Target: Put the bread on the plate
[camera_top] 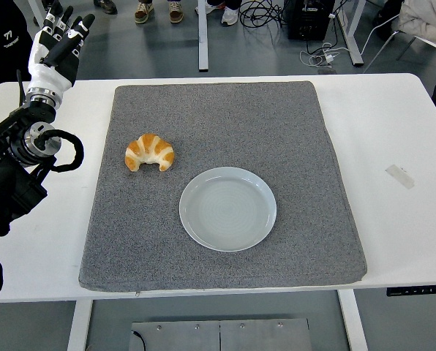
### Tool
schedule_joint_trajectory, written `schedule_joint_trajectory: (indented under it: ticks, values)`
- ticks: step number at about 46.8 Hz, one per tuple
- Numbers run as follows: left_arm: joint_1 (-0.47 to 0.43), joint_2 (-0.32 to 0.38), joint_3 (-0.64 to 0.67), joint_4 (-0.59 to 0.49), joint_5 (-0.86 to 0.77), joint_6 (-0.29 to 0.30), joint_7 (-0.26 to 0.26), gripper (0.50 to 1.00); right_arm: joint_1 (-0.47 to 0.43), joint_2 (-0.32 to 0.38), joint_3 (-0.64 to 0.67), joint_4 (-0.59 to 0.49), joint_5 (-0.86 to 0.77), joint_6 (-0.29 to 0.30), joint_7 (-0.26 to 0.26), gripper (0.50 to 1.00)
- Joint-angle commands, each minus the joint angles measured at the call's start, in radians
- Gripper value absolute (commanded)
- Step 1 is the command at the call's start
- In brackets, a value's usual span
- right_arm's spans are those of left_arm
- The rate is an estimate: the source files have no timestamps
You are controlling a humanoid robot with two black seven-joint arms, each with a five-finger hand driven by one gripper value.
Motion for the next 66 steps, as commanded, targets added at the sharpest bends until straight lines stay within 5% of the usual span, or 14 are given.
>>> schedule_joint_trajectory:
  ticks: [1,43,66]
  values:
    - [-0.001,0.001,0.004,0.0,0.001,0.0,-0.003,0.977,0.0,0.0,0.0,0.0,0.0,0.0,0.0,1.0]
    - [-0.012,0.094,0.116,-0.034,0.013,0.0,0.0,0.977,0.0,0.0,0.0,0.0,0.0,0.0,0.0,1.0]
    - [-0.116,0.303,0.484,-0.236,0.041,-0.003,-0.005,0.977,0.0,0.0,0.0,0.0,0.0,0.0,0.0,1.0]
